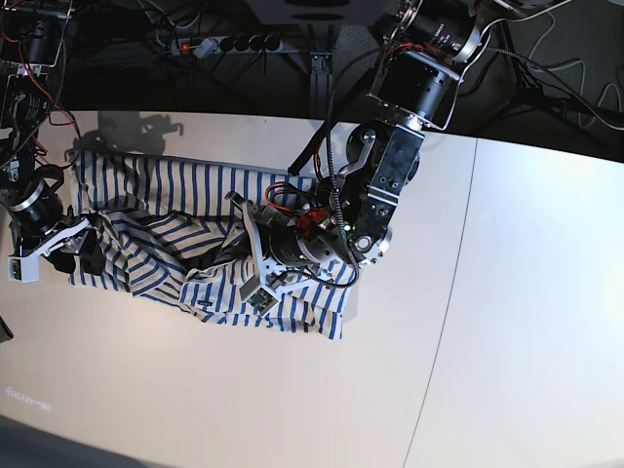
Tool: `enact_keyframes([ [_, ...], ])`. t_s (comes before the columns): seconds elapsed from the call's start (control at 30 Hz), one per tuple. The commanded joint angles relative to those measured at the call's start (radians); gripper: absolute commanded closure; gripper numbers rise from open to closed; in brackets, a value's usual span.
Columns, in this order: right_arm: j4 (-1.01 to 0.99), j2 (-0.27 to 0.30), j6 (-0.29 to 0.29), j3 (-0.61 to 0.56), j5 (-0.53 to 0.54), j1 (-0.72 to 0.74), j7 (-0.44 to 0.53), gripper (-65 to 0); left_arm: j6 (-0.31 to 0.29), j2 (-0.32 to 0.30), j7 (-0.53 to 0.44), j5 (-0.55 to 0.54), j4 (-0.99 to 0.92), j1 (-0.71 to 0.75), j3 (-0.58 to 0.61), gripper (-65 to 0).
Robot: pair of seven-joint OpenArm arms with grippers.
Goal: Fold the T-shirt properly
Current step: 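Lift the bundle end with the left gripper and carry it toward the middle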
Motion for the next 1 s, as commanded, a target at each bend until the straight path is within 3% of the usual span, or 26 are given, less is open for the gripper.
enact_keyframes([
  [0.0, 0.016, 0.022, 0.066, 0.008, 0.016, 0.014, 0.023, -34.1, 0.003, 0.016, -0.025, -0.023, 0.016, -0.023, 0.001, -4.4],
  [0.1, 0.016, 0.022, 0.066, 0.008, 0.015, 0.013, 0.023, -34.1, 0.003, 0.017, -0.018, -0.049, 0.016, -0.021, 0.003, -29.0],
  [0.17, 0.016, 0.022, 0.066, 0.008, 0.015, 0.013, 0.024, -34.1, 0.005, 0.018, 0.009, -0.07, 0.016, -0.021, 0.01, -34.9],
  [0.27, 0.016, 0.022, 0.066, 0.008, 0.015, 0.013, 0.027, -34.1, 0.03, 0.021, 0.076, -0.137, 0.017, -0.023, 0.02, -34.8],
  [0.43, 0.016, 0.021, 0.066, 0.008, 0.015, 0.014, 0.043, -34.1, 0.018, 0.021, 0.183, -0.252, 0.059, -0.022, 0.021, -34.8],
  [0.77, 0.016, 0.022, 0.066, 0.008, 0.011, 0.014, 0.042, -34.1, 0.001, 0.021, 0.145, -0.249, 0.084, -0.037, 0.046, -34.2],
  [0.97, 0.016, 0.021, 0.066, 0.008, 0.012, 0.013, 0.043, -34.1, -0.001, 0.021, 0.138, -0.214, 0.092, -0.094, 0.045, -20.4],
])
